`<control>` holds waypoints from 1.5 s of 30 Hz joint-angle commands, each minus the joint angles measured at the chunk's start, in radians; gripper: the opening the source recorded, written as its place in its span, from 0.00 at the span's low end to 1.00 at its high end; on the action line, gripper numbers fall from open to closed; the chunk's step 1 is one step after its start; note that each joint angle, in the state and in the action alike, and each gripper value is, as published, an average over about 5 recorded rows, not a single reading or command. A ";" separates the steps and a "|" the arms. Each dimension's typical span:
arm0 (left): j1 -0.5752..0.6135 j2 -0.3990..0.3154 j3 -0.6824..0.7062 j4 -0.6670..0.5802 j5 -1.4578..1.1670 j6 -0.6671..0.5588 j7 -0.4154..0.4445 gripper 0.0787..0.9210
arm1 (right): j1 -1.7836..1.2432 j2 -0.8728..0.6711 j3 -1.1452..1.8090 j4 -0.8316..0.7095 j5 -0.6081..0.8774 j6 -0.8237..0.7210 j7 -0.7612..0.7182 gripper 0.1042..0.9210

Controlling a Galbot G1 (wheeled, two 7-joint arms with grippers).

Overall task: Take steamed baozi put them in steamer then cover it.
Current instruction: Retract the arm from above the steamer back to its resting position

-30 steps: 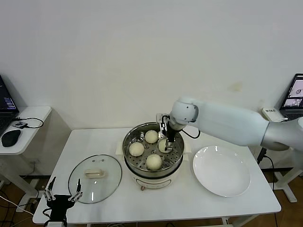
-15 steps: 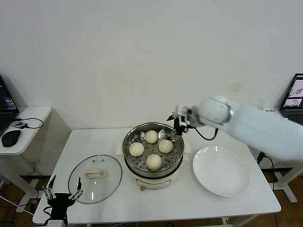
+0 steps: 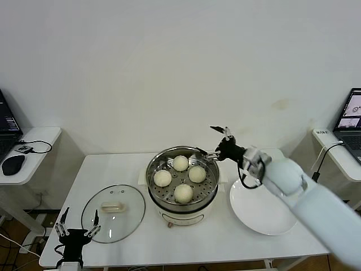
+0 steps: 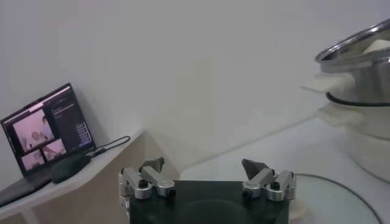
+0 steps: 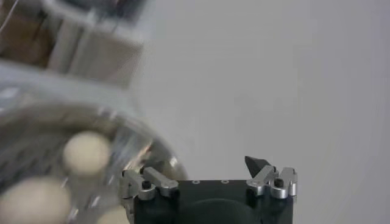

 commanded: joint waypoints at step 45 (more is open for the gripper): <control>-0.330 0.176 0.145 0.415 0.985 -0.071 0.064 0.88 | -0.933 0.646 0.912 0.155 -0.174 0.208 0.055 0.88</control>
